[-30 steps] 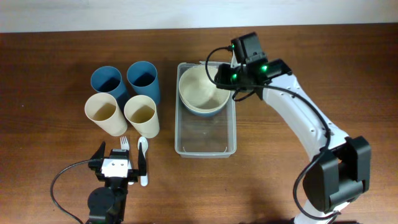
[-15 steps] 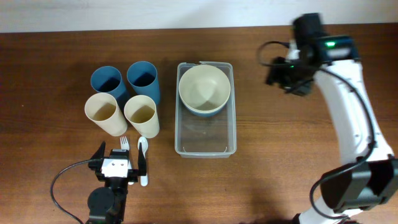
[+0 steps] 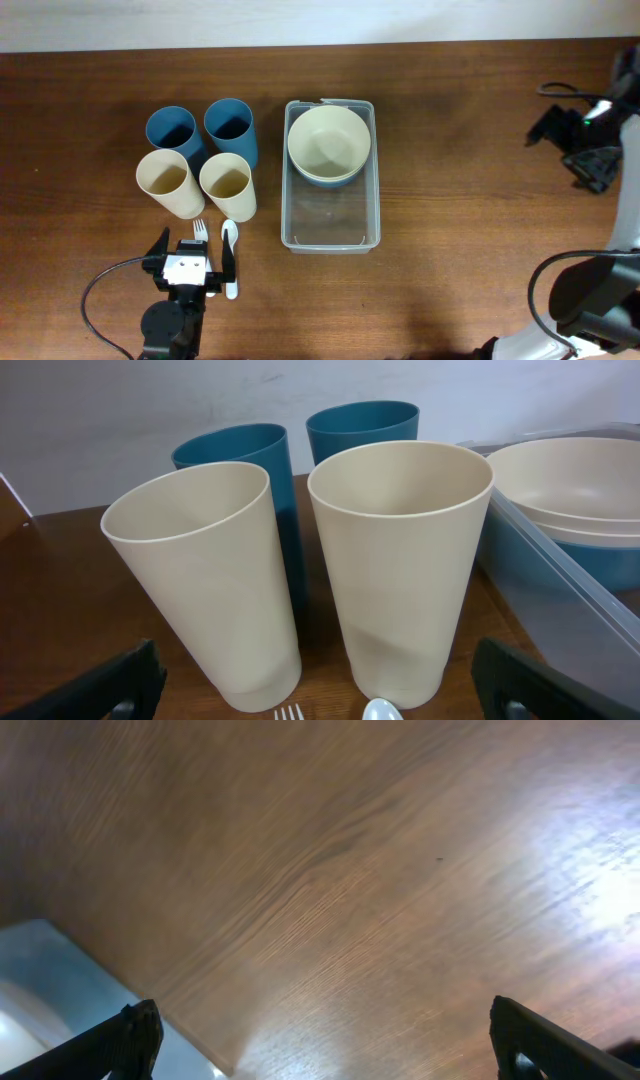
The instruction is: Pack container
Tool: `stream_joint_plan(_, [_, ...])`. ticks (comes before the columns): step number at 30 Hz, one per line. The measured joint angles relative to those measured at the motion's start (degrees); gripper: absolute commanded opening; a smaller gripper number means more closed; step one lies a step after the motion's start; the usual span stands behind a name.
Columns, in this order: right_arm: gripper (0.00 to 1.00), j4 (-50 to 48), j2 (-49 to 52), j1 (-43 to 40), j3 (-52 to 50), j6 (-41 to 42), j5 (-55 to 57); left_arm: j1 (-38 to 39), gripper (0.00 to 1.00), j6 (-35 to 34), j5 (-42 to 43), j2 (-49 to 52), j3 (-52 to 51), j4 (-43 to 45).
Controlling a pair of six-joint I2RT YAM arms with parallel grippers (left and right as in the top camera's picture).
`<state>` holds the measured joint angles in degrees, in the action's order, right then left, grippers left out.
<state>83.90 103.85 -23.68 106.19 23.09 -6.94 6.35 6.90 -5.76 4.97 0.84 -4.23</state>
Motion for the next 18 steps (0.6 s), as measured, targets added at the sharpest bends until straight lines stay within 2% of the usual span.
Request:
stream_joint_plan(6, [0.99,0.0,0.0,-3.1,0.0,0.0,0.0,0.0,1.0,0.0,0.0,0.0,0.0,0.0])
stream_joint_plan(18, [0.99,0.0,0.0,-3.2,0.0,0.0,0.0,0.0,1.0,0.0,2.6,0.0,0.0,0.0])
